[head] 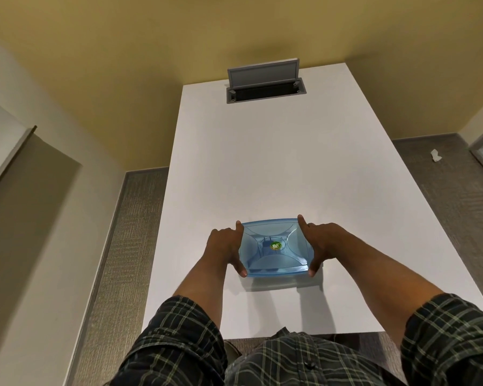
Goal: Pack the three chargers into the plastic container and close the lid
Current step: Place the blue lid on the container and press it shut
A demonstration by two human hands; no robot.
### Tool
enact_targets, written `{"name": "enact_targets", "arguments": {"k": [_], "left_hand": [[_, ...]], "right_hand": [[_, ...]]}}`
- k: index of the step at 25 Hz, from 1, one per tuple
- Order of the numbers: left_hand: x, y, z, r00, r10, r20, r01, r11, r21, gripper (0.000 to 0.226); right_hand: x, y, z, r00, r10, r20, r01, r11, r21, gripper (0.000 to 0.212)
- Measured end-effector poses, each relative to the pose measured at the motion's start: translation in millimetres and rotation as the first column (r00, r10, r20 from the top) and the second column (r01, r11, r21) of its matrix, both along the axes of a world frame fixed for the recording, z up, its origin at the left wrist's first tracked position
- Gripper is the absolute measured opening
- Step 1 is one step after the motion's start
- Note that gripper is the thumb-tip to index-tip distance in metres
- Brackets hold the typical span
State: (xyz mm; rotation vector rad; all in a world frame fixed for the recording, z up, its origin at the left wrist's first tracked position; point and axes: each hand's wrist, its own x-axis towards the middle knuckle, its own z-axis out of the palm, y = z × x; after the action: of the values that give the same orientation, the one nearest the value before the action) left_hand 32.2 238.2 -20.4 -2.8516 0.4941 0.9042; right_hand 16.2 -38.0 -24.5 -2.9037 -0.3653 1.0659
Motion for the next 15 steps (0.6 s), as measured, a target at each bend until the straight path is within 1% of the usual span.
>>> {"name": "enact_targets", "arguments": {"k": [4, 8, 11, 12, 13, 15], "left_hand": [[5, -6, 4, 1.0, -0.004, 0.012, 0.004, 1.0, -0.003, 0.15], [5, -10, 3, 1.0, -0.007, 0.003, 0.007, 1.0, -0.004, 0.152], [2, -6, -2, 1.0, 0.006, -0.019, -0.006, 1.0, 0.003, 0.153], [1, -4, -3, 0.999, 0.015, -0.03, -0.015, 1.0, 0.003, 0.153], [1, -1, -3, 0.999, 0.024, -0.04, -0.024, 1.0, 0.001, 0.153], [1, 2, -4, 0.998, 0.034, -0.057, -0.034, 0.999, -0.002, 0.153]], "right_hand": [[7, -5, 6, 0.998, -0.056, -0.003, 0.056, 0.998, 0.02, 0.167], [7, -6, 3, 0.997, -0.071, 0.0, 0.071, 0.997, -0.04, 0.167], [6, 3, -5, 0.992, -0.119, -0.044, 0.118, 0.993, -0.017, 0.166], [7, 4, -8, 0.988, -0.135, -0.081, 0.138, 0.99, 0.031, 0.164], [8, 3, -12, 0.981, -0.148, -0.127, 0.162, 0.98, 0.112, 0.159], [9, -5, -15, 0.964, -0.18, -0.195, 0.232, 0.927, 0.294, 0.142]]}}
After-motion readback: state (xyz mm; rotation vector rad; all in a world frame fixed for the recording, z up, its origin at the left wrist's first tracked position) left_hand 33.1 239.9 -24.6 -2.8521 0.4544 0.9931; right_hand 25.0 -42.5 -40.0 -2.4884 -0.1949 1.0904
